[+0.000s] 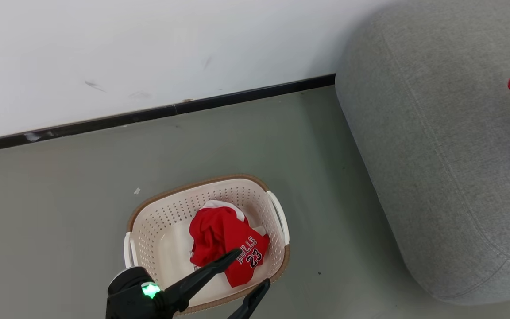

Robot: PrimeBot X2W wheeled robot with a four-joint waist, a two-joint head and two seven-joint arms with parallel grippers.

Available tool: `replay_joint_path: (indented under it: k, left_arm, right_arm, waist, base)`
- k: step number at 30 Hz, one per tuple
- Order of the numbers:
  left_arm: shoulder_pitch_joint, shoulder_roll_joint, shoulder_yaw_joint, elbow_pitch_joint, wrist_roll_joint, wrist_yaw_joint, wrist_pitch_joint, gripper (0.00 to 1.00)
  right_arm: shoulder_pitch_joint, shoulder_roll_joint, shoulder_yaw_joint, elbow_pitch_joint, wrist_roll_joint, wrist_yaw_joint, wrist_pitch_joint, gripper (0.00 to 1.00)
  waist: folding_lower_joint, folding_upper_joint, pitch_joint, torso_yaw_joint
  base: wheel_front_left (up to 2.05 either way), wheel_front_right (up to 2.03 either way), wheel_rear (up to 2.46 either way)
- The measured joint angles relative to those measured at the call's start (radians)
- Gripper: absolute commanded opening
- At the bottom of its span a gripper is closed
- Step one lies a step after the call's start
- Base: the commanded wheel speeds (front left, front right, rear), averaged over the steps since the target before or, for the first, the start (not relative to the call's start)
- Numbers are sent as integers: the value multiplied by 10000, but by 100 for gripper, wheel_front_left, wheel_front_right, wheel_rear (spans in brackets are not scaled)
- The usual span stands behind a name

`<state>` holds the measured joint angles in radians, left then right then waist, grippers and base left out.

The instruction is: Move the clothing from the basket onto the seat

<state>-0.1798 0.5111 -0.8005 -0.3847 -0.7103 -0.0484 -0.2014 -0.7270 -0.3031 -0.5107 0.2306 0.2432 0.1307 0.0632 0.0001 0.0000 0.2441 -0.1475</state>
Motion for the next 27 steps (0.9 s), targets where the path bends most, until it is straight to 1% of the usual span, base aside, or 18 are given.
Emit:
replay_joint_path:
  k: [2,10,14,21,27]
  left_arm:
    - [-1,54,36,-105,0,-73,-25,100]
    - [-3,368,222,-500,-8,-82,-23,100]
    - [13,627,326,-606,-65,-82,-21,100]
    - [39,1016,579,-851,-222,-82,-10,100]
    - [44,1373,790,-1104,-222,-82,-10,100]
  right_arm:
    - [-2,84,-128,-46,-123,0,36,0]
    - [-22,516,-640,-119,-182,0,194,0]
    - [-20,591,-736,-117,-180,0,278,0]
    - [20,784,-857,-299,-244,0,257,0]
    - [350,1122,-988,-648,-510,0,144,0]
  waist:
    - [0,0,104,63]
    - [0,0,560,248]
    - [0,-1,824,297]
    - [0,0,1312,301]
    - [0,0,1685,204]
  base:
    - [0,0,0]
    - [0,0,0]
    - [0,0,0]
    - [0,0,0]
    - [0,0,0]
